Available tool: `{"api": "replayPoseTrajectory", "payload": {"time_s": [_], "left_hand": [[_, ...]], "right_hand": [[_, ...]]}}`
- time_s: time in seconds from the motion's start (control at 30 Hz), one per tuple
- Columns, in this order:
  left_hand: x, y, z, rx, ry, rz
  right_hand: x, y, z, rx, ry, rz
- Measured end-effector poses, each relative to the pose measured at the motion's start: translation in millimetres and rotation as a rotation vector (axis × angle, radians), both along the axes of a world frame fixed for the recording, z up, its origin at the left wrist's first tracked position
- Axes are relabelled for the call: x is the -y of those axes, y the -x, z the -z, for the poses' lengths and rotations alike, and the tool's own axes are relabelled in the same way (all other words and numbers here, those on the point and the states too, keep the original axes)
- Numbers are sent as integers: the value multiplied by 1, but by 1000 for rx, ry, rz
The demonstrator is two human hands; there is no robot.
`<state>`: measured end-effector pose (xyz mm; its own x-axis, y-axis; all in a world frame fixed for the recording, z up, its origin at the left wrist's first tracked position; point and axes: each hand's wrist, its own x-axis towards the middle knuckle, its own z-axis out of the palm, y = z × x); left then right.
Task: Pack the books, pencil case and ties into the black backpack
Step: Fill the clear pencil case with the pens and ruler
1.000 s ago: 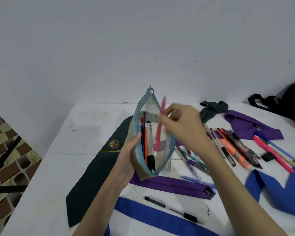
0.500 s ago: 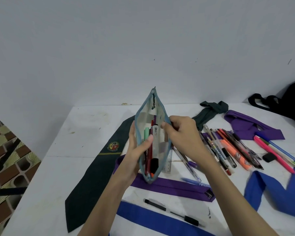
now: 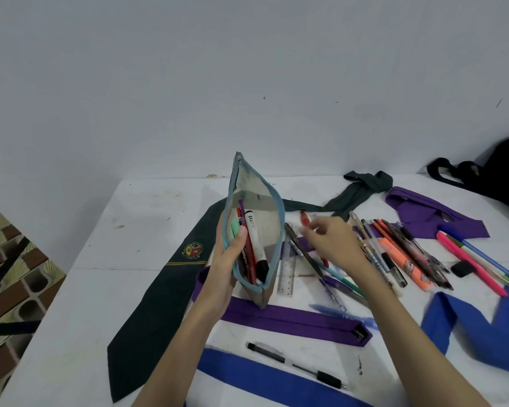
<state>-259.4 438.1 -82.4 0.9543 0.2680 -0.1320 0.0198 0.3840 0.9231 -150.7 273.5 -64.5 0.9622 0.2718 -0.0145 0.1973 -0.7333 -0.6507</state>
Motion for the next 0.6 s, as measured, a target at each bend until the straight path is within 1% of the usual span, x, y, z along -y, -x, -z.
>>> {"api": "replayPoseTrajectory", "payload": {"time_s": [0.07,0.13,0.3,0.4,0.43,0.47,0.5,0.6], "left_hand": [[1,-1,1,5,-43,-7],[2,-1,0,8,-54,-8],[1,-2,-1,-5,59,7],[3,-1,-3,38,-12,-25],[3,-1,-4,58,-36,-39],[3,-1,-4,73,-49,-49],[3,-2,-4,87,-53,-56],[1,-2,-1,102,-66,-70]], "right_hand": [[0,5,10,-37,233,-55],[-3,13,14,22,388,-90],[-11,22,12,162,490,-69],[-10,20,8,184,515,-56],[-9,19,7,182,476,-43],[-7,17,6,177,394,-16],[-5,16,3,177,262,23],[-3,18,-22,249,-278,140]]}}
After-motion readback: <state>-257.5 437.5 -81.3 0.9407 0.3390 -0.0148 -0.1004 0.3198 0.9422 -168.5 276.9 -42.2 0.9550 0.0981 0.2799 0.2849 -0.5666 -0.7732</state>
